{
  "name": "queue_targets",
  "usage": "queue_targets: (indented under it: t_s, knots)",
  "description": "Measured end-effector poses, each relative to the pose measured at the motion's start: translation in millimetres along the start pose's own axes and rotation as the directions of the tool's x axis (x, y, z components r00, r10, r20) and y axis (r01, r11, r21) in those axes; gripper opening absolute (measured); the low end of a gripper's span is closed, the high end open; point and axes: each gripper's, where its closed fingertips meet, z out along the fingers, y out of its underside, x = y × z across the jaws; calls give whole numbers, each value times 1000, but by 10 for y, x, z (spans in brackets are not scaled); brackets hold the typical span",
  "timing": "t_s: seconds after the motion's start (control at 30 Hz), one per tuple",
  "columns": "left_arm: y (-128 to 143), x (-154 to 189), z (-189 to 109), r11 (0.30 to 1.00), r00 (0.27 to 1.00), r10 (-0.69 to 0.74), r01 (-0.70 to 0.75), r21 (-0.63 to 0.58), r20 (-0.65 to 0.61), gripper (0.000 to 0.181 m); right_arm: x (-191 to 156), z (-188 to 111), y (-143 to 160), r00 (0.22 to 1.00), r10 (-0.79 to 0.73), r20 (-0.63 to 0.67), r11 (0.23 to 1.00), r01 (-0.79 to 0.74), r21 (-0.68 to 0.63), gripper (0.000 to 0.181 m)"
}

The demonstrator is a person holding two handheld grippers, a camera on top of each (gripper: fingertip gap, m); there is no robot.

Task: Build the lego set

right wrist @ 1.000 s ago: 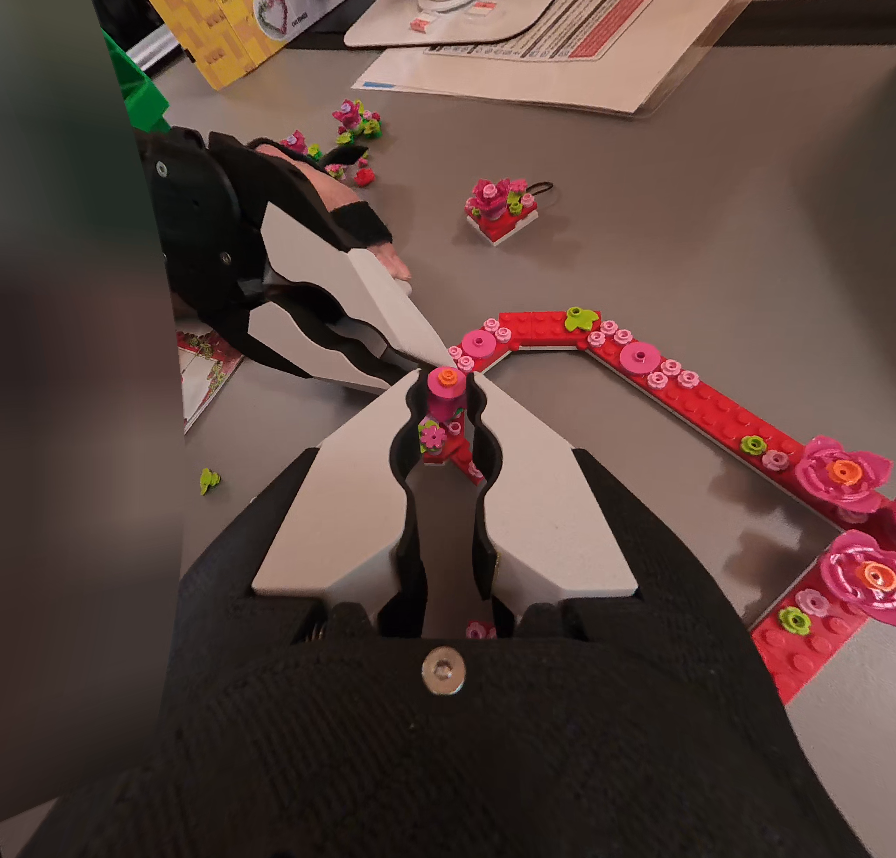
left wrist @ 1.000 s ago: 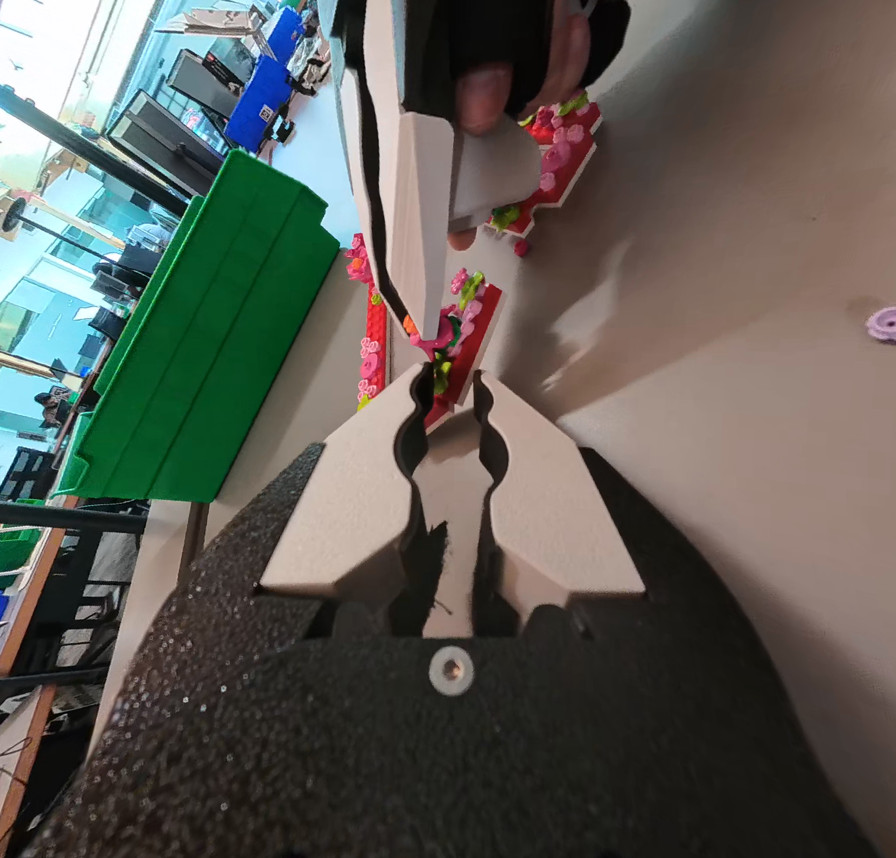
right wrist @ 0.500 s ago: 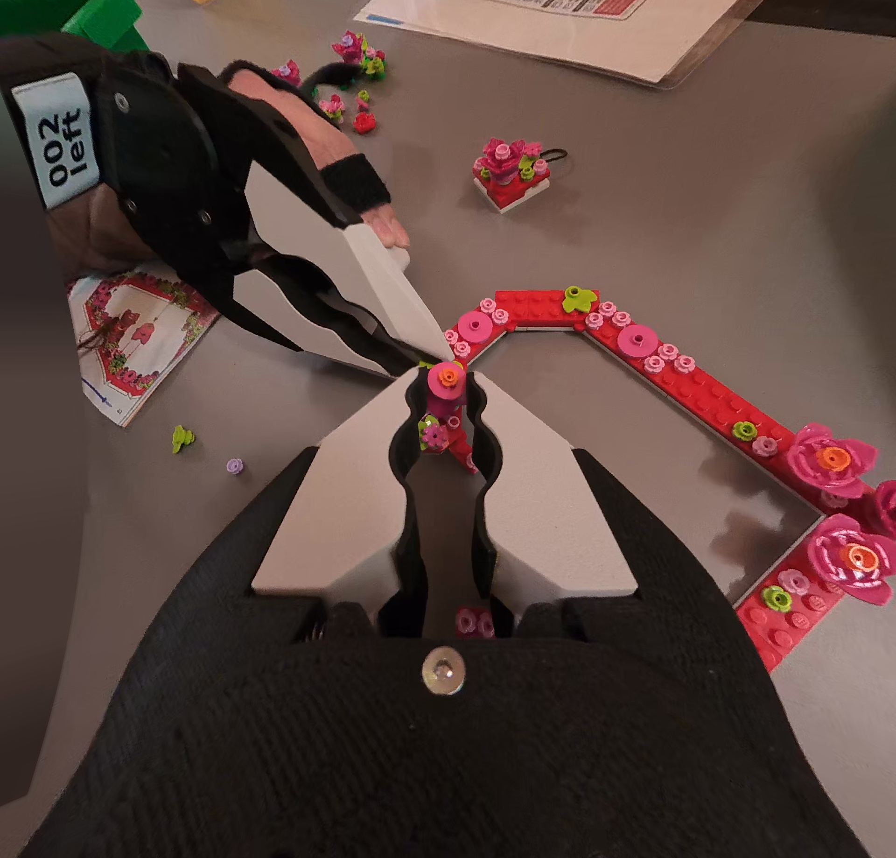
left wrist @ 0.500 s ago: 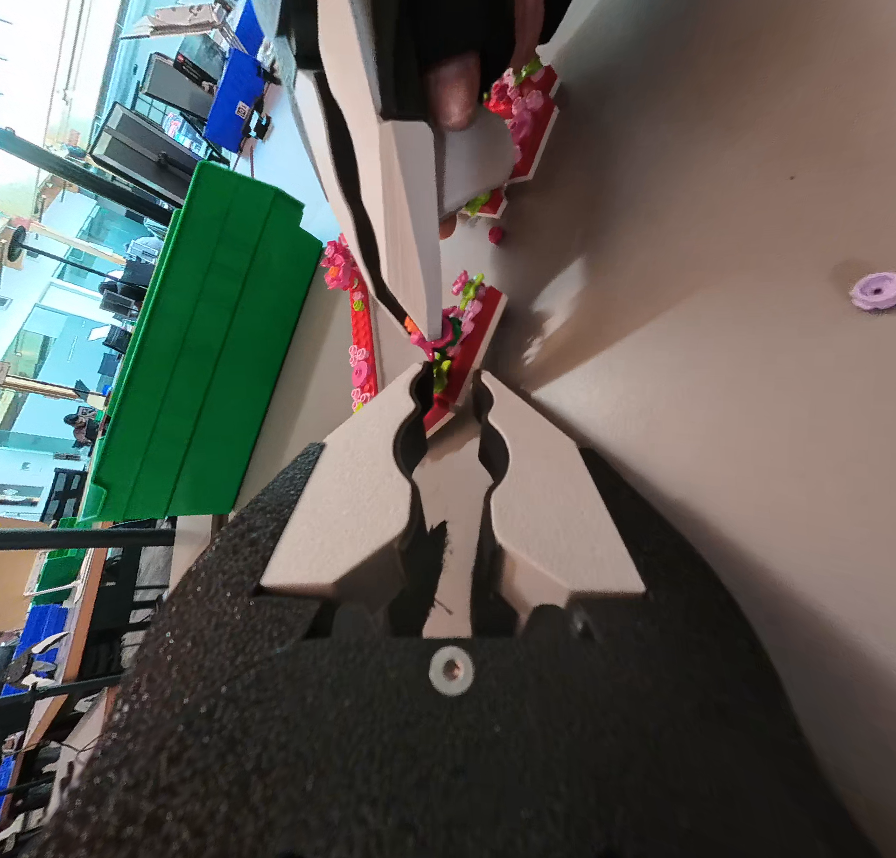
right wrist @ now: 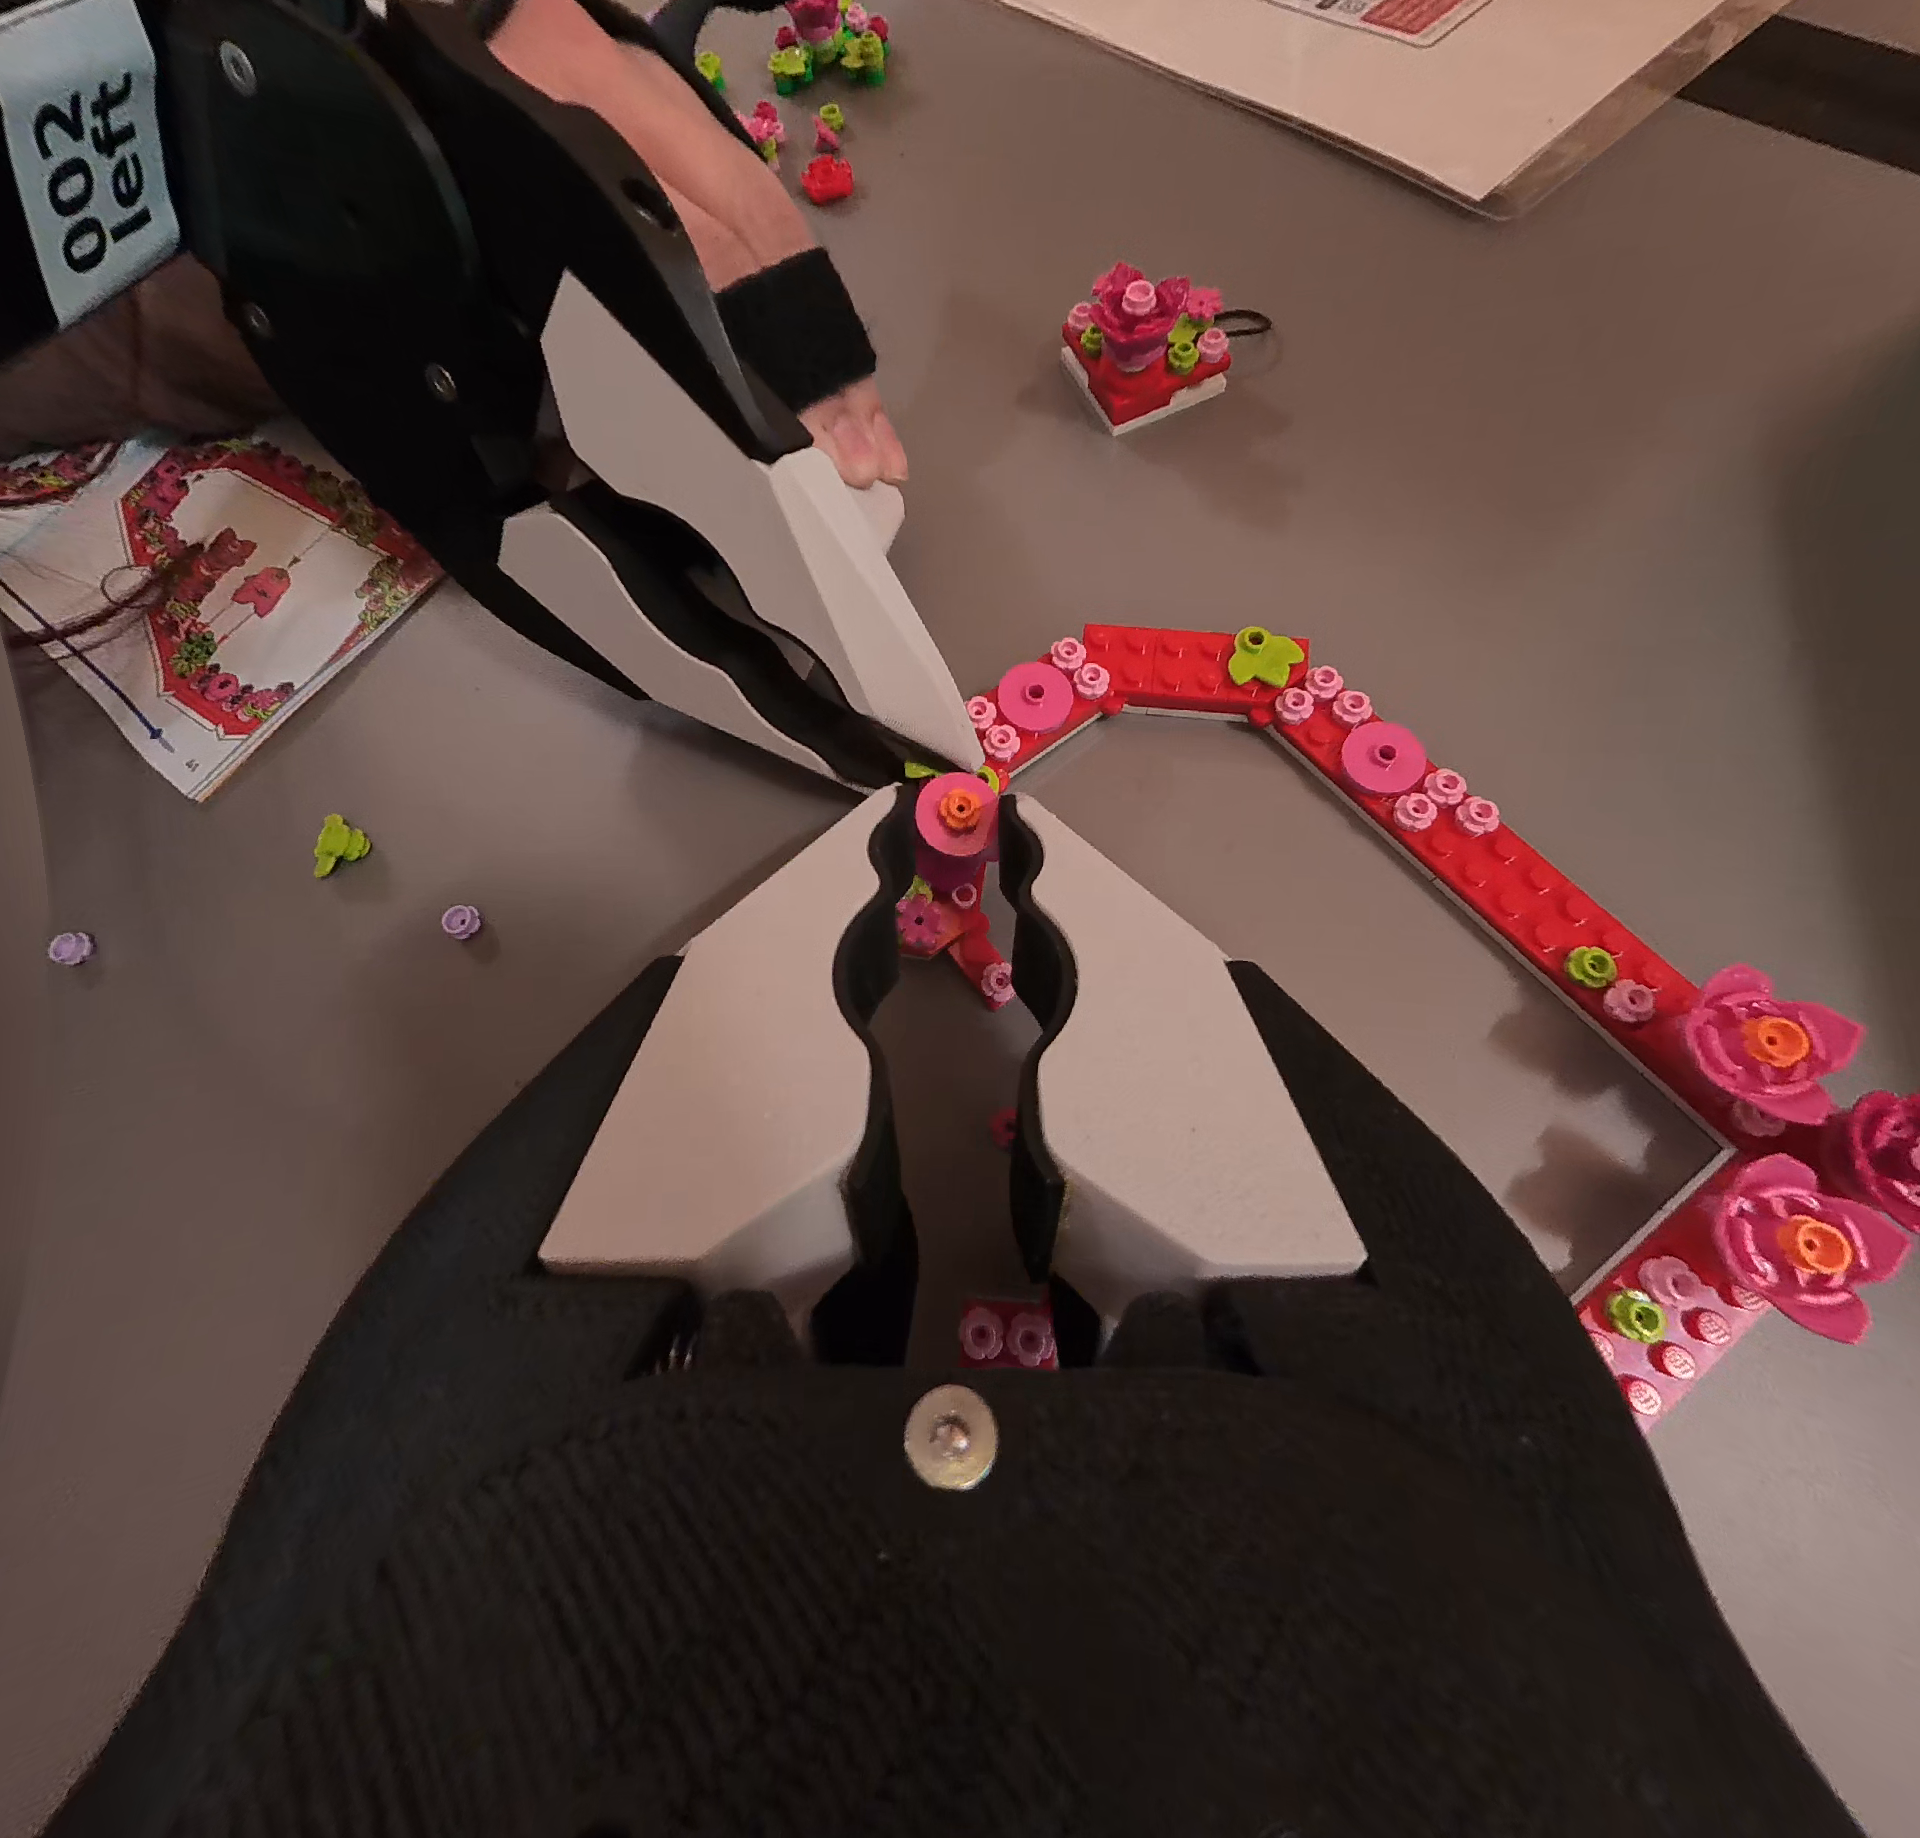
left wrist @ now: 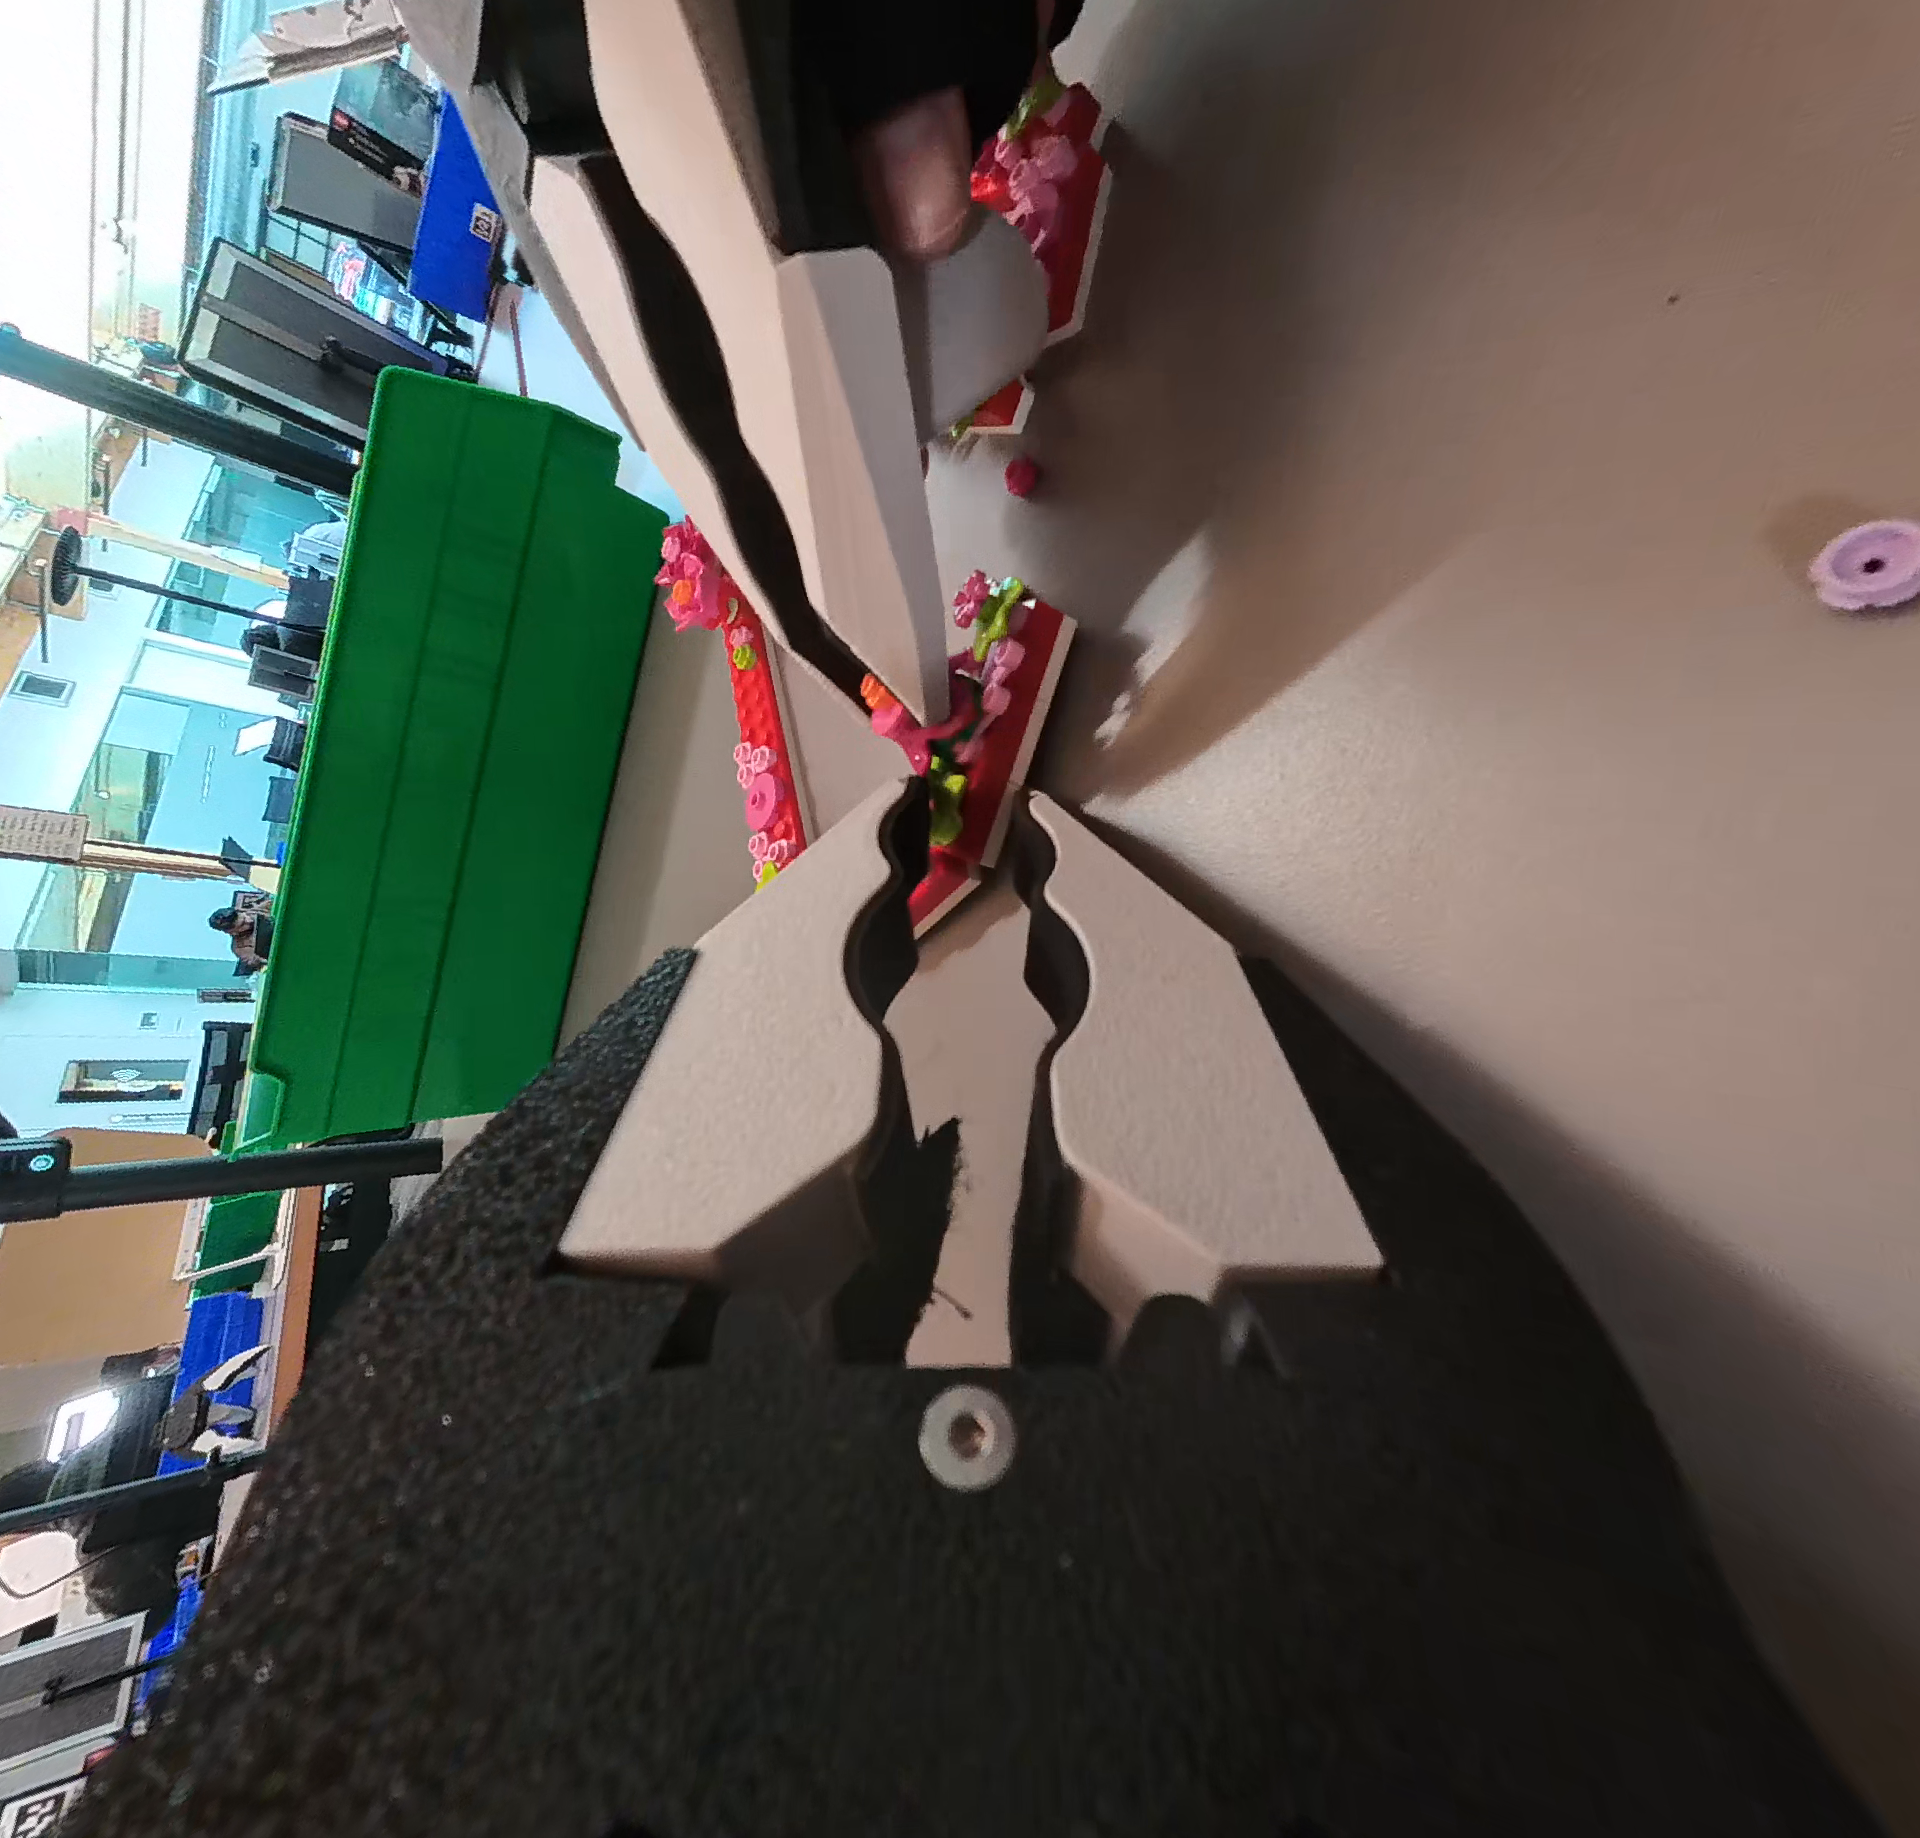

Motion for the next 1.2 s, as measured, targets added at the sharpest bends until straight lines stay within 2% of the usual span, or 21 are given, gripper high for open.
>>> queue_targets:
  t_s: [0.37,0.97,1.13,1.2]
  knots:
    - [1,0,-2,1000,1000,12,-12,-6,11,13,-2,15,5,994,-83,-70,997,83,-10,16]
    - [-2,-1,-4,999,999,35,-35,-9,24,13,-12,12,-16,988,-129,-83,992,129,-4,16]
    - [-2,-1,-5,999,999,44,-44,-11,31,13,-47,51,24,988,-138,-73,990,135,-38,28]
    - [-2,-1,-5,999,998,45,-45,-11,31,13,-87,22,-51,991,-124,-57,992,124,8,35]
